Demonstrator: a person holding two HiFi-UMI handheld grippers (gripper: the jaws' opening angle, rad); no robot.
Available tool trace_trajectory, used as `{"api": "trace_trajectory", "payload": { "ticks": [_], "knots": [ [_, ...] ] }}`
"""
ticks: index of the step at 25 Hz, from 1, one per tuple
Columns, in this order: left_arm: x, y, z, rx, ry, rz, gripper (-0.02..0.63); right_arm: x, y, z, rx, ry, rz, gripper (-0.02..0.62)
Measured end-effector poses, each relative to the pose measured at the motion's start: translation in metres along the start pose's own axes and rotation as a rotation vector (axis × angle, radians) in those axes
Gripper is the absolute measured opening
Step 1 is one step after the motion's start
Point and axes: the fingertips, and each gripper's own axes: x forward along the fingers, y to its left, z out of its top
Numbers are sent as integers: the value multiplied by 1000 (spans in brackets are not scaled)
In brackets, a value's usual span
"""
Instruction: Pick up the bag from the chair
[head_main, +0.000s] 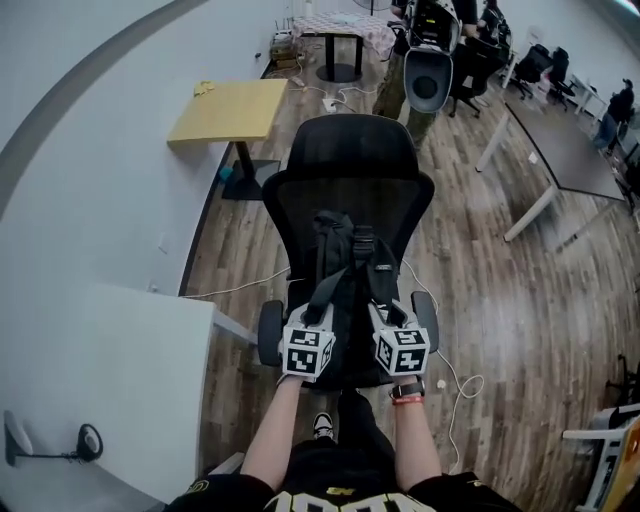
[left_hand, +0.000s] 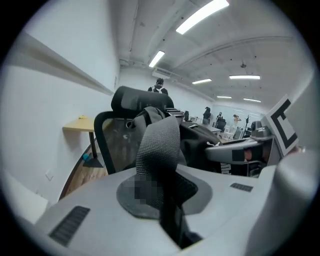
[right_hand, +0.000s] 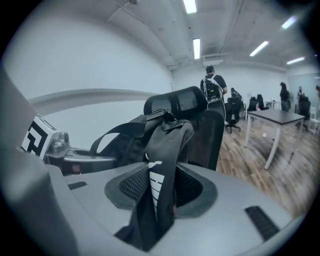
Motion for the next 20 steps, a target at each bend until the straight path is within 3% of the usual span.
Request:
{"api": "trace_trajectory", "payload": {
  "ticks": [13,20],
  "knots": [
    [-89,-18,162,163,-366,34,51,-85,41,153,-156,-332,13,152],
    [-117,-28,219,207,-512,45,51,-115,50,207,-192,-474,-7,152]
  ]
}}
